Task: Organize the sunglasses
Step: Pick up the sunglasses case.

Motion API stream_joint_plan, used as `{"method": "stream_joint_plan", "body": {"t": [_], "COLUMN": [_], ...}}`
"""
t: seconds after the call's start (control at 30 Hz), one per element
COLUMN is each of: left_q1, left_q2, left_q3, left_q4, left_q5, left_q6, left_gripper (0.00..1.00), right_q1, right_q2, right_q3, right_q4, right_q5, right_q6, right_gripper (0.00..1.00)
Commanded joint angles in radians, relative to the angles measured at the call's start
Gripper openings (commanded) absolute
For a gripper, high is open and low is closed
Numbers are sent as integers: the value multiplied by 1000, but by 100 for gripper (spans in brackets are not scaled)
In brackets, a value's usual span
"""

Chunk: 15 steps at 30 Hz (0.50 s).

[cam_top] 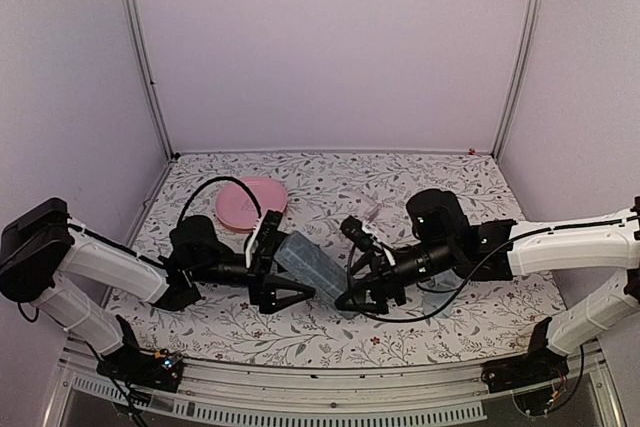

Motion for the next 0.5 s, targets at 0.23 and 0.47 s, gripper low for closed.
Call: {"method": "stream_joint_plan", "body": {"t": [0.23,0.47], "left_q1": [33,41], "left_q2": [24,54], "left_q3": [26,35], "left_q4": [62,99], "left_q5": [92,127], "left_q6": [-39,-72], "left_gripper": [82,59], "right_q1": [-21,-28], "right_q2": [29,40], "right_q3": [1,-7], "right_q4": [79,96], "right_q5": [-100,-113], "right_q6": [-19,-9], "right_gripper": [55,57]}}
